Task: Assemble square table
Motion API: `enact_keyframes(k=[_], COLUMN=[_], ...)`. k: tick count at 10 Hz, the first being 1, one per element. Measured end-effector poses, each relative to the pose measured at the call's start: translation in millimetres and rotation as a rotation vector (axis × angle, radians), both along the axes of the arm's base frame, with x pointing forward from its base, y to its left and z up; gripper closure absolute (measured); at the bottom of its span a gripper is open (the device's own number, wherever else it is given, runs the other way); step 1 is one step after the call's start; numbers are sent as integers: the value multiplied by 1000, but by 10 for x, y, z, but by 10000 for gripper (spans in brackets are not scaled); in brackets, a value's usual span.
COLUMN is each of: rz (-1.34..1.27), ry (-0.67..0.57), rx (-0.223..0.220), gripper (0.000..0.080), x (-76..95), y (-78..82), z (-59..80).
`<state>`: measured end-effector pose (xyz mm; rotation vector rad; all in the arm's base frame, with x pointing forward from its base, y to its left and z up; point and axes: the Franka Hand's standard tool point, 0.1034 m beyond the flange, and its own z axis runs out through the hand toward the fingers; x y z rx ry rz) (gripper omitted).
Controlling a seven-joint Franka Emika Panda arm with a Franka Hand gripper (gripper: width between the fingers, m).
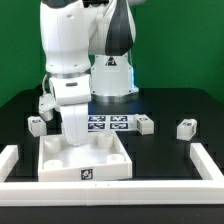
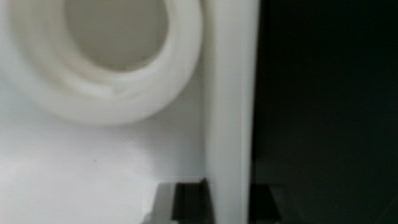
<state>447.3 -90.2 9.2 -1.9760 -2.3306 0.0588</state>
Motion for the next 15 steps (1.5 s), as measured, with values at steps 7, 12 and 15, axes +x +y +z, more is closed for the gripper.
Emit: enact_keyframes(k=[7,12,15], rz=[-170,-186,-202], ry=[12,37,32], rx=[14,13,23], gripper=[736,735,735], x=[457,461,455], y=[1015,1100,1364], z=[59,71,59])
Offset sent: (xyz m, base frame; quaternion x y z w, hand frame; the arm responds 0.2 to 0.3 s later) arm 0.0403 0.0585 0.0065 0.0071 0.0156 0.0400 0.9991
